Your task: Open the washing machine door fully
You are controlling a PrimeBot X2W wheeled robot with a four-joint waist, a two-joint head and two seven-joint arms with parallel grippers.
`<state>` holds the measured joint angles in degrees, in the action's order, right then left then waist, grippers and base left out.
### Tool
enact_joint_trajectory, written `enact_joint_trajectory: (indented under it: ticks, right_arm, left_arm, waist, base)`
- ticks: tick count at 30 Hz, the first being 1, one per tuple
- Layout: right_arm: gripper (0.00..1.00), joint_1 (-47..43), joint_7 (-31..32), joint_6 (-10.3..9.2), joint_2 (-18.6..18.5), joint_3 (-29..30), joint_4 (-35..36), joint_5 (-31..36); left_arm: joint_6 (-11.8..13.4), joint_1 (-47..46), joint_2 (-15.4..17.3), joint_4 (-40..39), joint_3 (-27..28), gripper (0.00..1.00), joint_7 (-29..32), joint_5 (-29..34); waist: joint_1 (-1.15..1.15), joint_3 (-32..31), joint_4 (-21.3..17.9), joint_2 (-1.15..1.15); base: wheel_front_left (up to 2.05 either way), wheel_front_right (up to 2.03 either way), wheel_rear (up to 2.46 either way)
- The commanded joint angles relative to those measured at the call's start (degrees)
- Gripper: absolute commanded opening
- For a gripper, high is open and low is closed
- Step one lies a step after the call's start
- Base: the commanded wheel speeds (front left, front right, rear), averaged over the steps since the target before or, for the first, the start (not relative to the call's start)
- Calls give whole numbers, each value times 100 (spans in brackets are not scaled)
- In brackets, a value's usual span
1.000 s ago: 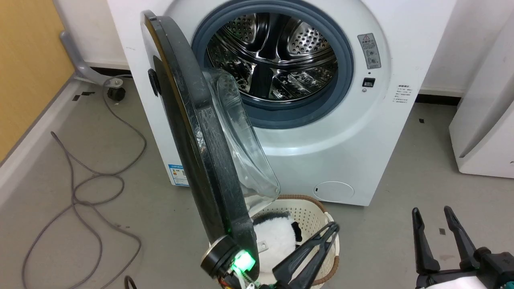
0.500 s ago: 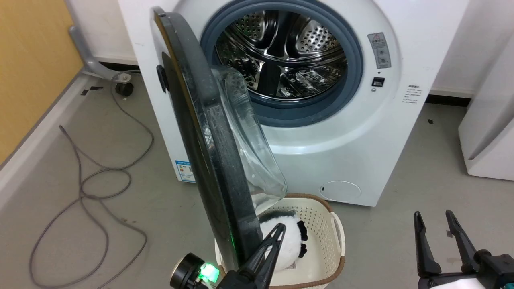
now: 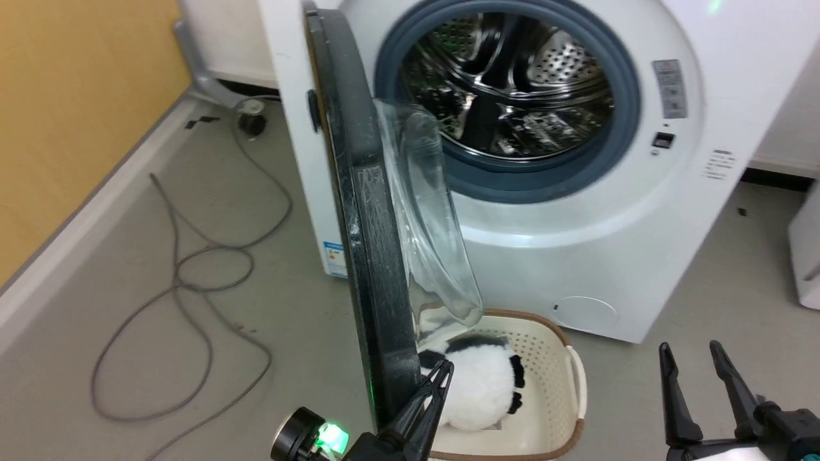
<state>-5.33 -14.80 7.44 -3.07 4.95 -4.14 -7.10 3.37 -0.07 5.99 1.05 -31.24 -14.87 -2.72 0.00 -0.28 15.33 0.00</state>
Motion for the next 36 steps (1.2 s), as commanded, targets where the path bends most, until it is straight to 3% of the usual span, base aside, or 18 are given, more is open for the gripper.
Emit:
enact_joint_trajectory:
  ticks: [1,19,25,36]
  right_arm:
    - [100,-49,-19,5,19,-13,-13,-3]
    - [100,53,-19,5,19,-62,-3,12]
    - [100,262,-19,5,19,-228,-64,133]
    - [100,497,-19,5,19,-325,-116,302]
  left_arm:
    - [23,46,35,21,93,0,-13,-17]
    - [9,148,61,13,276,0,-13,4]
    - [198,204,66,-88,580,0,-13,-27]
    - [518,165,182,-183,1710,0,-13,-252]
  waist:
    - [0,35,179,0]
    - [0,296,1488,0]
    - [0,488,1571,0]
    - [0,772,1630,0]
  base:
    - [0,0,0]
    - [0,0,0]
    - [0,0,0]
    - [0,0,0]
